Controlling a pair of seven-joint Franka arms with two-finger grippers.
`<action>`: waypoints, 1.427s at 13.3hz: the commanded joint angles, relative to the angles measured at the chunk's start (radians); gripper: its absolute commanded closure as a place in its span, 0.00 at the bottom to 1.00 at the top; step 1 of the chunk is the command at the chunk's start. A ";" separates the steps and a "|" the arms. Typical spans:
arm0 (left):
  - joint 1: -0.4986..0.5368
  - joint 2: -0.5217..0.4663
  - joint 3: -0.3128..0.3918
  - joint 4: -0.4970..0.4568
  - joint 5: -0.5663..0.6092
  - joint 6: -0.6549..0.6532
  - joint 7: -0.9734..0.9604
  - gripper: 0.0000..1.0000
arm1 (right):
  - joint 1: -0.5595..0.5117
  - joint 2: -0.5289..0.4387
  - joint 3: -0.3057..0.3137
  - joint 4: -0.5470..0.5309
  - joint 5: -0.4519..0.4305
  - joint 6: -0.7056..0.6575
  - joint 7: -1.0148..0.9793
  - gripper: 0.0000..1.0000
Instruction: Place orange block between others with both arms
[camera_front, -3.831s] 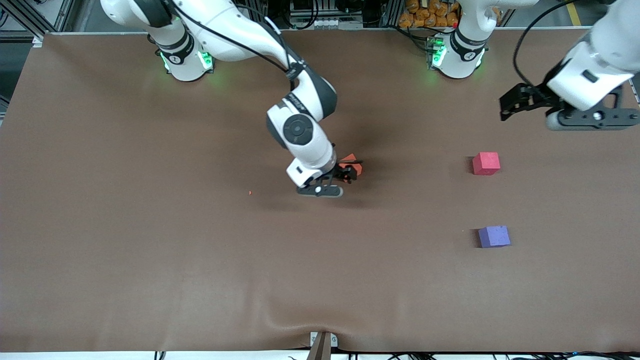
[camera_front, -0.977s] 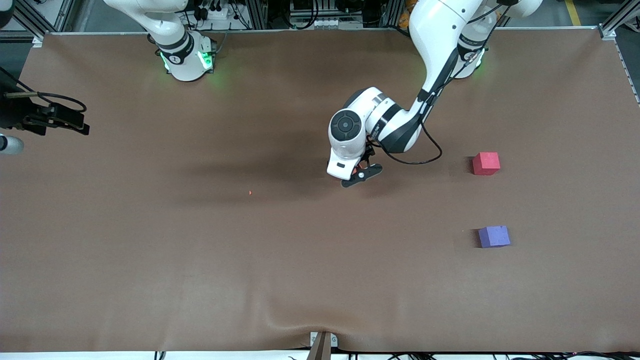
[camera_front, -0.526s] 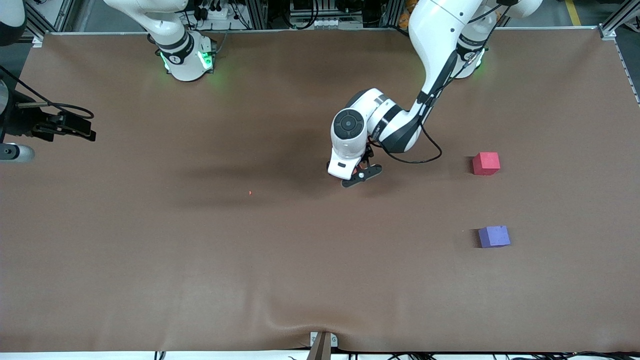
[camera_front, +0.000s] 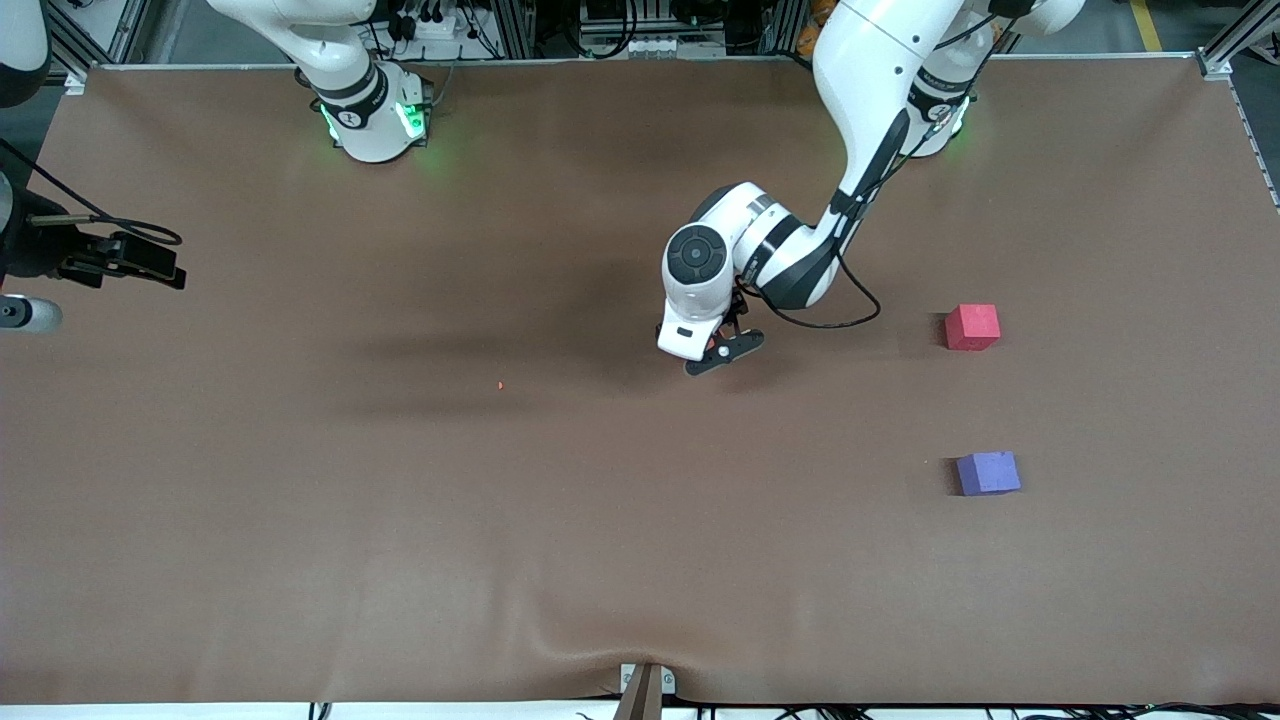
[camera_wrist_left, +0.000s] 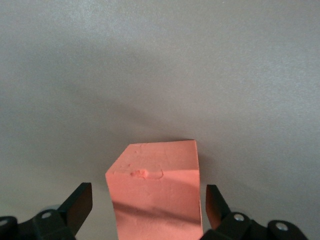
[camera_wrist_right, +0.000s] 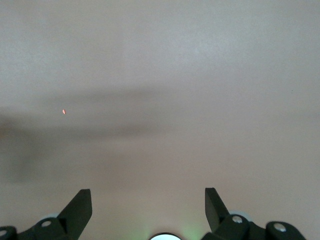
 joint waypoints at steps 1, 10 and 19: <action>-0.002 0.006 -0.001 0.007 0.015 0.012 -0.038 0.28 | 0.014 -0.019 -0.010 -0.012 -0.018 -0.002 -0.012 0.00; 0.072 -0.072 0.003 0.037 0.021 -0.036 0.057 1.00 | 0.034 -0.023 -0.012 0.005 -0.024 -0.002 -0.084 0.00; 0.398 -0.346 -0.003 -0.093 0.021 -0.245 0.736 1.00 | 0.030 -0.022 -0.010 0.004 -0.024 -0.003 -0.090 0.00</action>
